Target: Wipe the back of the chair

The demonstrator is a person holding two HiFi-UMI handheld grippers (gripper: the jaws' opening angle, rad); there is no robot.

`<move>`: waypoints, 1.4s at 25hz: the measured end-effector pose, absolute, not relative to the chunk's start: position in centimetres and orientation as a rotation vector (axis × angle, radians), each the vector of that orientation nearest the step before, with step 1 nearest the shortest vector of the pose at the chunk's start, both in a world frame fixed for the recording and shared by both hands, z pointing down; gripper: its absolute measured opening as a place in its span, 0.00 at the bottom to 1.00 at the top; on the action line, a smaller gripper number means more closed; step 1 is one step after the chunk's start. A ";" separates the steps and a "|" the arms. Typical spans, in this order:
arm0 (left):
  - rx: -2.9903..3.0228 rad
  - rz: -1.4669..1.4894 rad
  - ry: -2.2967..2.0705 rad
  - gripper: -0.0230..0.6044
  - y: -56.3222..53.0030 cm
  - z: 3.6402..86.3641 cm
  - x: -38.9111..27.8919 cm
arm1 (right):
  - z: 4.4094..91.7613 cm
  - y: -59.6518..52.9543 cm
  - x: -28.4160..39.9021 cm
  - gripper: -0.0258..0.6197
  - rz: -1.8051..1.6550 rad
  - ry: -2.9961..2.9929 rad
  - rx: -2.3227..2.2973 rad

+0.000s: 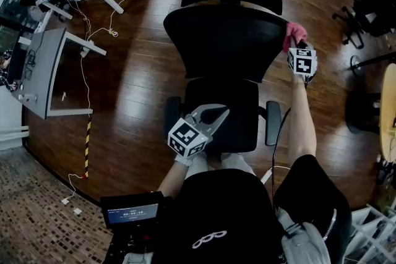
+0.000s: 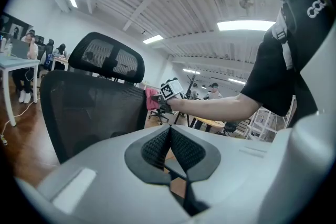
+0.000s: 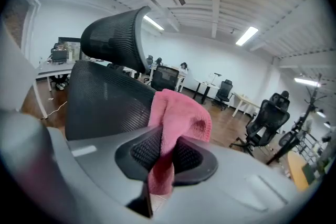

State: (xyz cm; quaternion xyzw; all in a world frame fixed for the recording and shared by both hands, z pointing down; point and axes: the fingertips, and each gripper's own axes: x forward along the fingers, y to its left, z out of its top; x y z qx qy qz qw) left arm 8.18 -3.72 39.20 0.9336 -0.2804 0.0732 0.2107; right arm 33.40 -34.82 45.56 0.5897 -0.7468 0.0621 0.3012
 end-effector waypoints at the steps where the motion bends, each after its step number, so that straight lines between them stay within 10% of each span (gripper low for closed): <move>1: 2.593 0.201 -0.779 0.02 -3.7 39.2 8.0 | 45.6 -34.6 34.3 0.10 0.172 -1.941 1.605; 8: 2.571 0.178 -0.810 0.02 -3.9 39.9 6.2 | 48.1 -33.6 35.7 0.10 0.217 -1.782 1.675; 35: 2.453 0.115 -0.992 0.02 -3.2 40.9 -4.6 | 51.5 -33.9 0.7 0.10 0.067 -2.151 1.126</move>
